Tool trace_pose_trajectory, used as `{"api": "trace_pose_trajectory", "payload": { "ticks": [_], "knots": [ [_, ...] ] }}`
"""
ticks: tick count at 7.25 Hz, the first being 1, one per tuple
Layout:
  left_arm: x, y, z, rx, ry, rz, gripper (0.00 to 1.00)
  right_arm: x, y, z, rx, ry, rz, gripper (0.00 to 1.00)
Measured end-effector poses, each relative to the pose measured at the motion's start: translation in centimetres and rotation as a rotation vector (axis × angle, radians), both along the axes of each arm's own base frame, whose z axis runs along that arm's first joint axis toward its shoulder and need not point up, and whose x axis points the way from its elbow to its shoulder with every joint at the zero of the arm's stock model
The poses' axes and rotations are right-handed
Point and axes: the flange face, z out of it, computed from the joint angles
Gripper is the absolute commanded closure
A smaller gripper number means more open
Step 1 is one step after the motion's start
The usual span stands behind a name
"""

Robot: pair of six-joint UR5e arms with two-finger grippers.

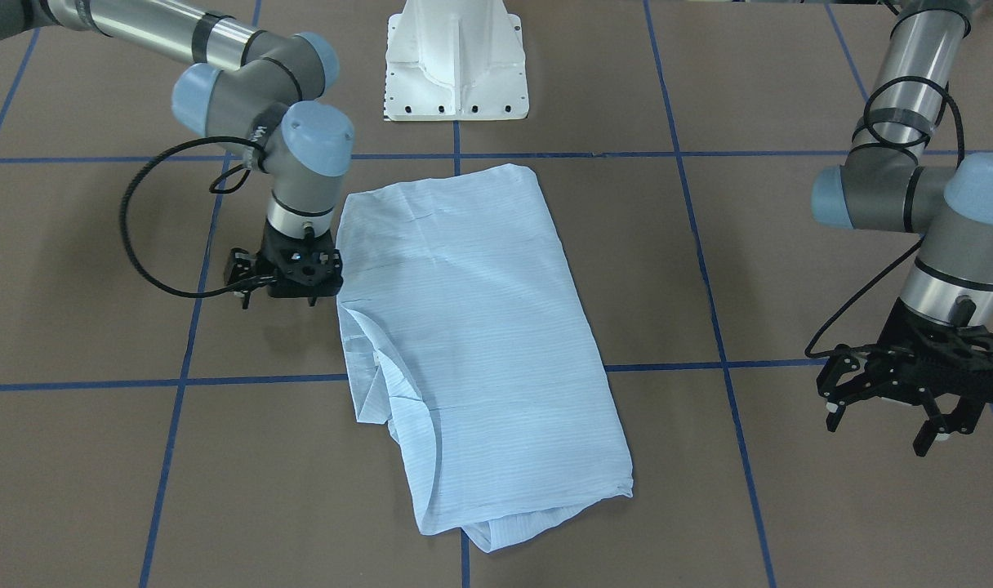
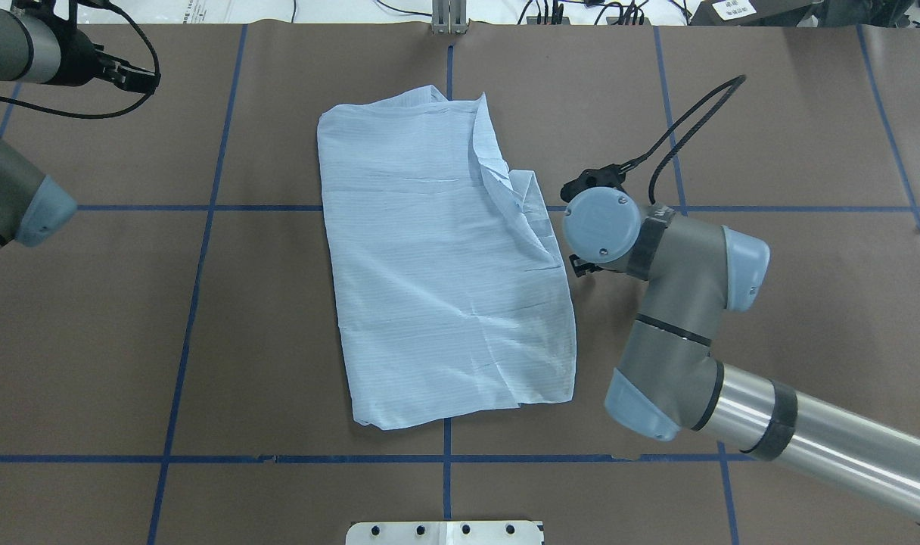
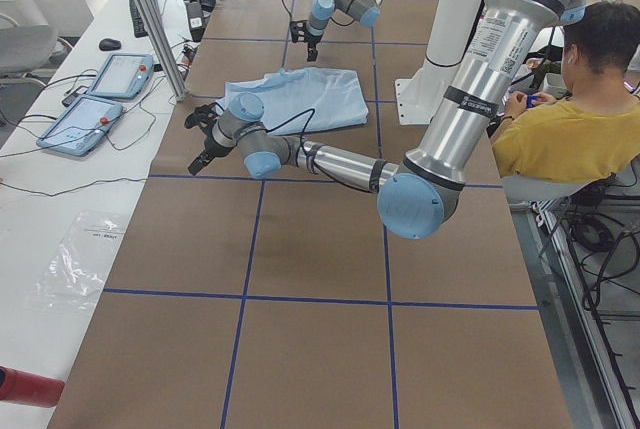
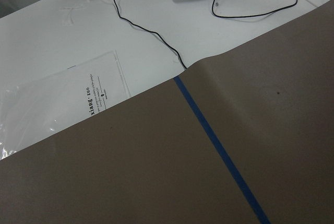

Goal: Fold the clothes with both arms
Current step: 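Withdraw both grippers to either side of the flattened shirt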

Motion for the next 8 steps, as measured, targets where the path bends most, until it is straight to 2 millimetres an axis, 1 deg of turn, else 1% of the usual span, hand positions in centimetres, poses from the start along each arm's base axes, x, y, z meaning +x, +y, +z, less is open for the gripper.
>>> {"api": "trace_pose_trajectory", "payload": {
  "ticks": [1, 2, 3, 4, 5, 6, 7, 8],
  "knots": [
    [0.0, 0.0, -0.2, 0.002, 0.004, -0.001, 0.00, 2.9, -1.1, 0.7, -0.002, -0.002, 0.003, 0.00],
    [0.1, 0.2, -0.8, -0.007, 0.029, 0.000, 0.00, 4.8, -2.0, 0.0, -0.009, -0.049, 0.010, 0.00],
    [0.3, 1.1, -1.8, -0.046, 0.101, 0.014, 0.00, 5.9, -2.4, -1.6, -0.009, -0.141, 0.023, 0.00],
    [0.7, 3.5, -3.7, -0.097, 0.205, 0.047, 0.00, 6.4, -2.3, -3.4, -0.014, -0.260, 0.060, 0.00],
    [1.8, 7.7, -5.5, -0.140, 0.294, 0.090, 0.00, 6.7, -1.9, -4.9, -0.019, -0.381, 0.112, 0.00],
    [3.9, 13.1, -7.2, -0.200, 0.377, 0.137, 0.00, 7.1, -1.4, -5.3, -0.024, -0.487, 0.156, 0.00],
    [6.7, 18.2, -8.7, -0.270, 0.447, 0.169, 0.00, 7.8, -0.7, -4.4, -0.027, -0.583, 0.195, 0.00],
    [10.3, 22.6, -9.8, -0.338, 0.498, 0.167, 0.00, 8.8, 0.3, -2.6, -0.033, -0.666, 0.228, 0.00]
  ]
}}
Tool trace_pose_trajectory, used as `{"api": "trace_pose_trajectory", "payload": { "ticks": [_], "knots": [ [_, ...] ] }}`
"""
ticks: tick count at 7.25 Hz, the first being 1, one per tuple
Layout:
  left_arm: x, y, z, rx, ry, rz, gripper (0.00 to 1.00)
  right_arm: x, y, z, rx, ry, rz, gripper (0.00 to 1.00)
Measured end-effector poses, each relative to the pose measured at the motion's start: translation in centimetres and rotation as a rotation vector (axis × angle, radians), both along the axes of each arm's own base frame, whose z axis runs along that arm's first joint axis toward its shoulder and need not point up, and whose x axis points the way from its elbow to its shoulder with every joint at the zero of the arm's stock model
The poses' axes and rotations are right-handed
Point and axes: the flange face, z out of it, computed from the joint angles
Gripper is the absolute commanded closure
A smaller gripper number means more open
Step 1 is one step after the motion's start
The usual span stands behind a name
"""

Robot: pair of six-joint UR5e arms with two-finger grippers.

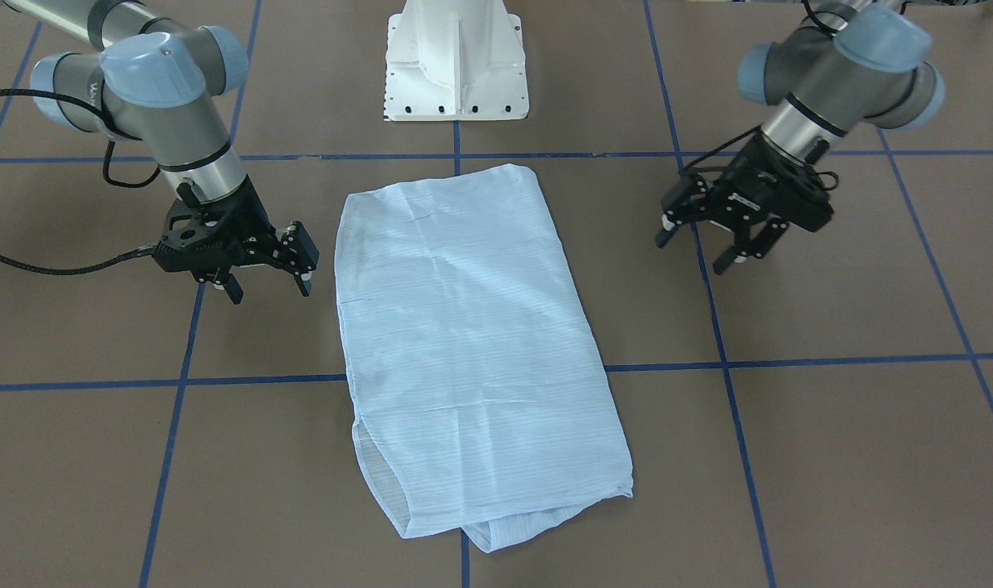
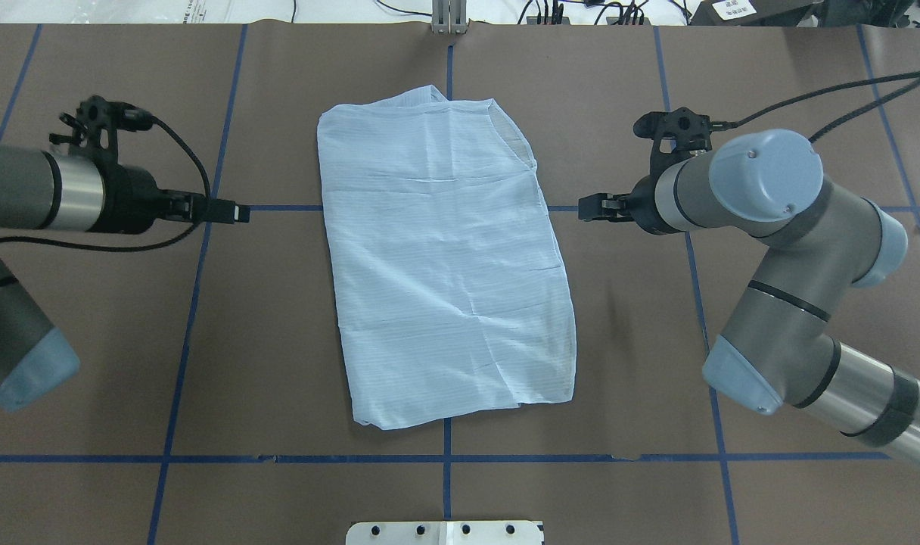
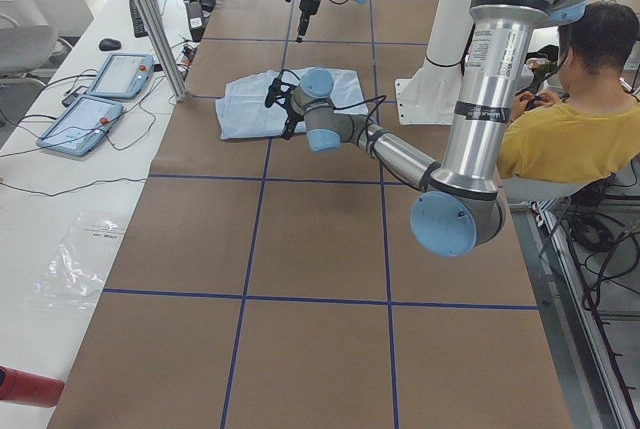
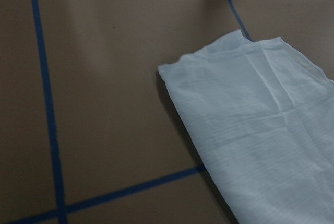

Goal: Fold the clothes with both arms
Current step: 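Withdraw both grippers to either side of the flattened shirt, then lower the left gripper to the near shirt corner while the right gripper approaches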

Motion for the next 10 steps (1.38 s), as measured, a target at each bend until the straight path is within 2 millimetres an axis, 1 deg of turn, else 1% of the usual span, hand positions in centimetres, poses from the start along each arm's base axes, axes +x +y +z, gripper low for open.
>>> {"api": "trace_pose_trajectory", "payload": {
  "ticks": [1, 2, 3, 4, 5, 6, 7, 8, 10],
  "knots": [
    [3.9, 3.8, -0.5, -0.072, 0.023, -0.005, 0.00, 1.1, 1.0, 1.8, -0.010, -0.052, 0.023, 0.00],
    [7.6, 7.1, -0.7, -0.142, 0.021, -0.010, 0.00, 1.8, 1.7, 2.6, -0.017, -0.075, 0.034, 0.00],
    [11.6, 10.0, -1.4, -0.199, -0.007, -0.011, 0.00, 2.0, 1.9, 3.0, -0.022, -0.079, 0.038, 0.00],
    [14.9, 12.1, -2.7, -0.236, -0.043, -0.007, 0.00, 2.0, 2.0, 3.3, -0.025, -0.076, 0.040, 0.00],
    [17.0, 13.2, -4.1, -0.262, -0.082, -0.006, 0.00, 1.9, 2.1, 3.4, -0.026, -0.075, 0.041, 0.00],
    [18.5, 14.2, -4.9, -0.279, -0.120, 0.005, 0.04, 1.9, 2.1, 3.4, -0.026, -0.074, 0.041, 0.00],
    [19.6, 15.2, -4.9, -0.287, -0.151, 0.019, 0.24, 1.8, 2.1, 3.4, -0.026, -0.074, 0.040, 0.00],
    [20.2, 15.6, -4.7, -0.292, -0.171, 0.026, 0.26, 1.7, 2.1, 3.4, -0.026, -0.074, 0.039, 0.00],
    [20.7, 16.0, -4.3, -0.298, -0.198, 0.031, 0.26, 1.5, 2.2, 3.4, -0.025, -0.074, 0.035, 0.00]
  ]
}}
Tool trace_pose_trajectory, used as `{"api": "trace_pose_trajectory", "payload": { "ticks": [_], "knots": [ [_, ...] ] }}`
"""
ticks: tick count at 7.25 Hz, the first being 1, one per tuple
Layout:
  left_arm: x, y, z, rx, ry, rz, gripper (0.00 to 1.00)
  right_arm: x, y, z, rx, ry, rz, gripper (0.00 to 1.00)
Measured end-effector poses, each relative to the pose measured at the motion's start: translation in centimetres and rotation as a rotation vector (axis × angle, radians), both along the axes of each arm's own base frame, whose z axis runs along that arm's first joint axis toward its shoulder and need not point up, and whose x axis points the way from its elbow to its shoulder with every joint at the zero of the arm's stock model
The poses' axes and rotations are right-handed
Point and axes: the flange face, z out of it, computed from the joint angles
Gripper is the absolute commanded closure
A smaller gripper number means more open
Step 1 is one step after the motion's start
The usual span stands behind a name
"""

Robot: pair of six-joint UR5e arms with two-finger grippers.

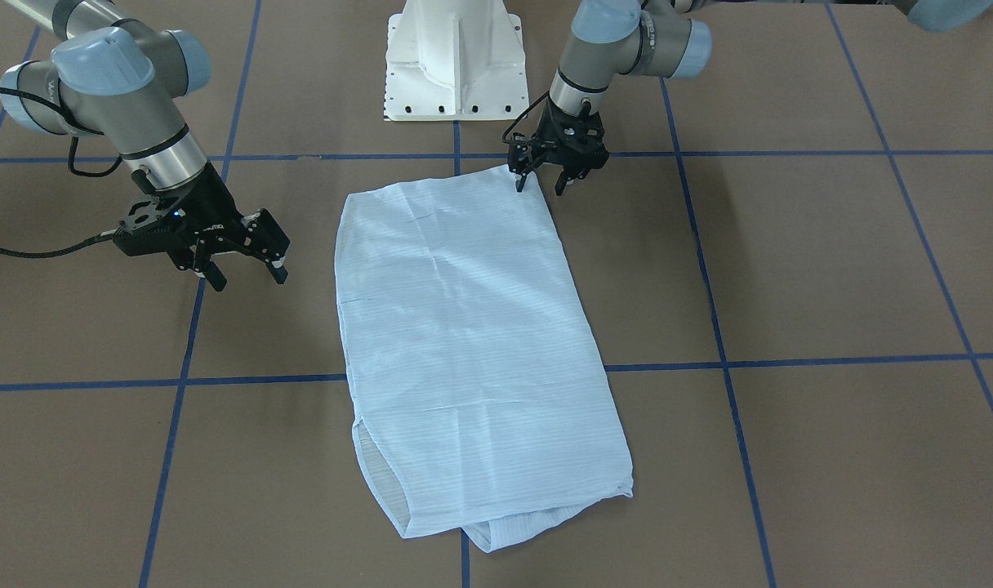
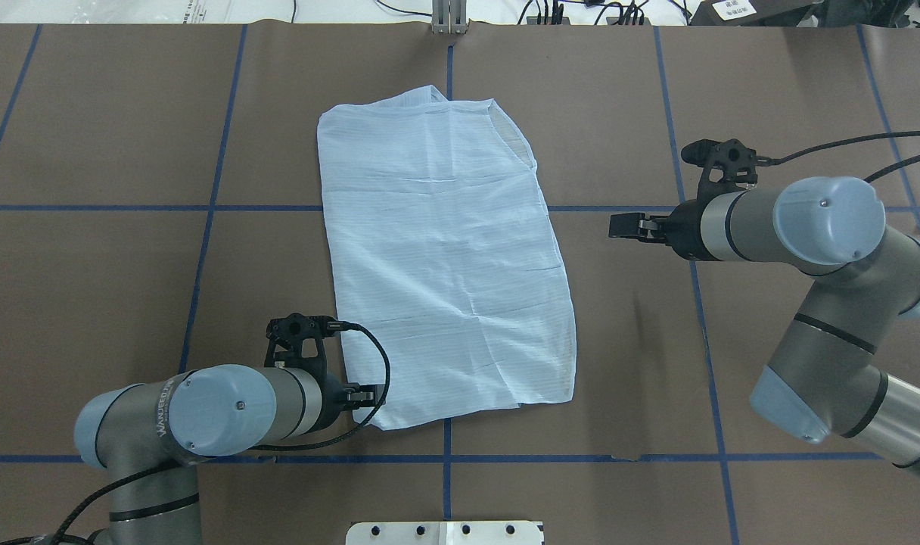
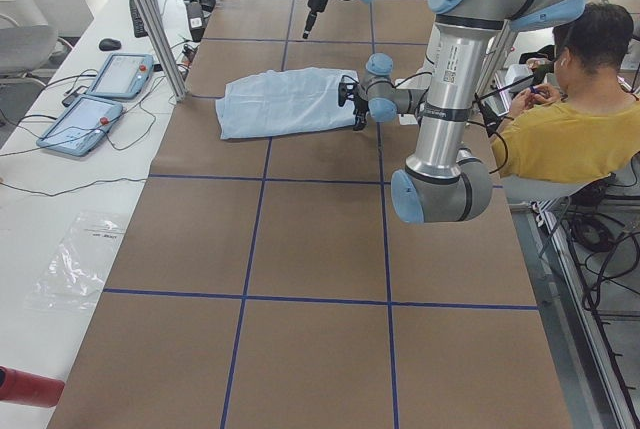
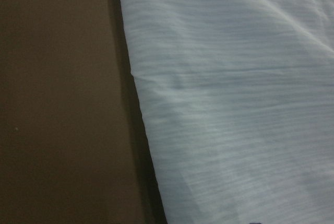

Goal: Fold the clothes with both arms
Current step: 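Lower the left gripper to the near shirt corner while the right gripper approaches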

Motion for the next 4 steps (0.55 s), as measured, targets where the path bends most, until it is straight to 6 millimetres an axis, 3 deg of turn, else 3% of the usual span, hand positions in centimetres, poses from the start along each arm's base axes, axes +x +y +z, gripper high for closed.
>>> {"api": "trace_pose_trajectory", "payload": {
  "ticks": [3, 4],
  "knots": [
    [0.33, 0.22, -0.67, 0.001, 0.004, 0.005, 0.26, -0.32, 0.18, 0.00, 0.000, 0.001, -0.005, 0.00],
    [0.43, 0.33, -0.84, 0.002, 0.006, 0.008, 0.41, -0.38, 0.21, 0.01, 0.000, 0.001, -0.006, 0.00]
  ]
}}
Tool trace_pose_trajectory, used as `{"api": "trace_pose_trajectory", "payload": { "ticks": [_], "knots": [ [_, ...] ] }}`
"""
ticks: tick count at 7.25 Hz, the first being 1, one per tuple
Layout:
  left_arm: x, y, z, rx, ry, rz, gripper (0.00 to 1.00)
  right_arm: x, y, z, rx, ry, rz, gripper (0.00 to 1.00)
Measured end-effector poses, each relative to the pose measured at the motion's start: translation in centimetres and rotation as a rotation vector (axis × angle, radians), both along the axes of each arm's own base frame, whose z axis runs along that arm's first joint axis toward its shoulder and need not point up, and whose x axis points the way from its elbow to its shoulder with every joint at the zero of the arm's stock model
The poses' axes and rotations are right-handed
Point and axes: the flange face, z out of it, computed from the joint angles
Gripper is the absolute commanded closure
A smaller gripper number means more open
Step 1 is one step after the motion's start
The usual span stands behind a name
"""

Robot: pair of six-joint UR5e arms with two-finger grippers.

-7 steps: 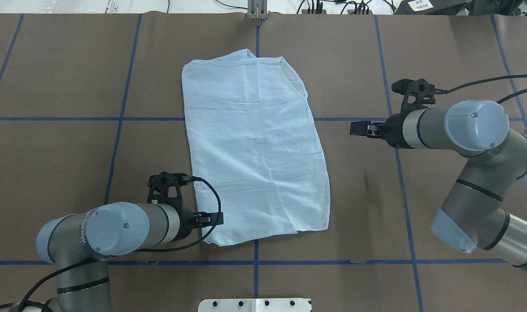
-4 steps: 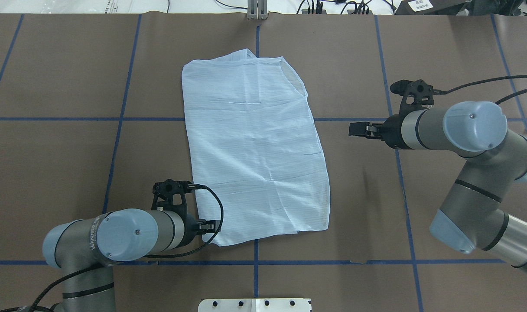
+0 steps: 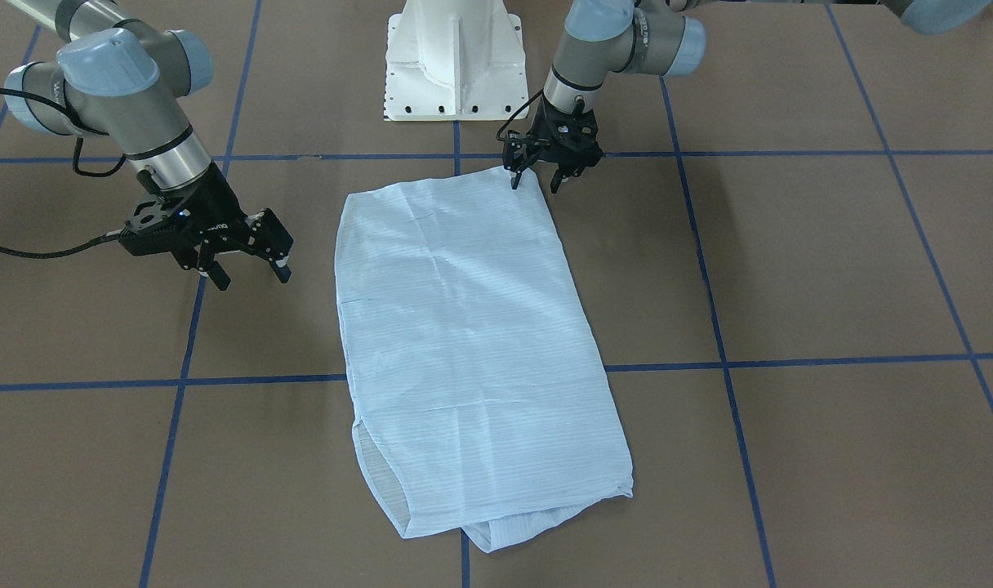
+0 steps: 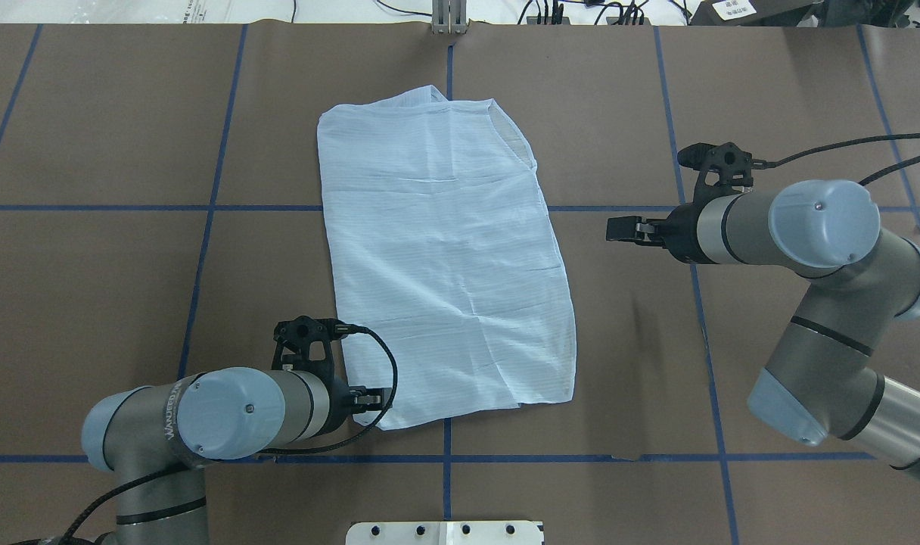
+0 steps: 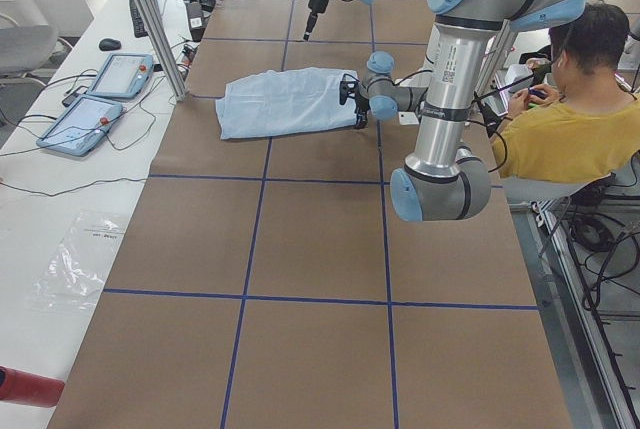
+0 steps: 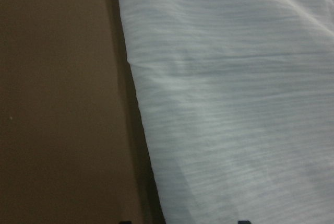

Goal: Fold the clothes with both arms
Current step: 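Lower the left gripper to the near shirt corner while the right gripper approaches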

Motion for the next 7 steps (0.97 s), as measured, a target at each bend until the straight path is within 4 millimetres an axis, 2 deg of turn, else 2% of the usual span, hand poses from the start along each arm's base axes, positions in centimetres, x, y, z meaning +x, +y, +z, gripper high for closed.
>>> {"api": "trace_pose_trajectory", "payload": {
  "ticks": [1, 2, 3, 7],
  "knots": [
    [0.06, 0.07, -0.01, 0.001, 0.000, 0.002, 0.58, -0.07, 0.05, 0.01, 0.000, 0.000, -0.001, 0.00],
    [0.15, 0.21, -0.01, 0.001, 0.000, 0.005, 0.82, -0.13, 0.09, 0.00, 0.000, 0.000, -0.003, 0.00],
    [0.26, 0.42, 0.01, 0.001, -0.003, 0.009, 1.00, -0.17, 0.13, 0.00, 0.000, 0.001, -0.004, 0.00],
    [-0.56, -0.10, 0.12, 0.015, -0.013, -0.012, 1.00, -0.52, 0.36, -0.29, -0.001, -0.004, -0.007, 0.00]
  ]
}}
